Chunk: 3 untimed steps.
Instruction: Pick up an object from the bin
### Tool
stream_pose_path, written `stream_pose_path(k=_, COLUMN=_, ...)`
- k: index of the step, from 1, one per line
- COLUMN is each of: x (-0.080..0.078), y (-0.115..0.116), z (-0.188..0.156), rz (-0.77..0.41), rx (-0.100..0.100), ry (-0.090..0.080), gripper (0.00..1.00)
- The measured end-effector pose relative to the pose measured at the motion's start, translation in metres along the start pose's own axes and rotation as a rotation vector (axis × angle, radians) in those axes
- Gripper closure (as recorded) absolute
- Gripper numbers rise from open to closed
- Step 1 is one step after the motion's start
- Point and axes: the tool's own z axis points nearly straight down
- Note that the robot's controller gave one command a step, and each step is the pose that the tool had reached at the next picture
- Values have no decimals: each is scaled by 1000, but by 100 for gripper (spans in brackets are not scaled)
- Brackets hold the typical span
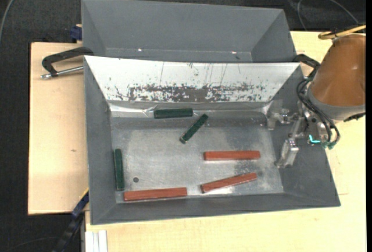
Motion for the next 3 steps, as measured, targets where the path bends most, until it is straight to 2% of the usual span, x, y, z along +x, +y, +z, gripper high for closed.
stream_pose_path(k=1, x=9, y=50, z=64, rz=-60, rx=-2, ry=0, gripper=0)
stream_pose_path(k=2, x=18, y=45, z=60, rz=-55, rx=1, ry=-6, gripper=0)
stream_pose_path(k=3, x=17, y=81, z=60, rz=-127, rx=1, ry=-6, gripper=0)
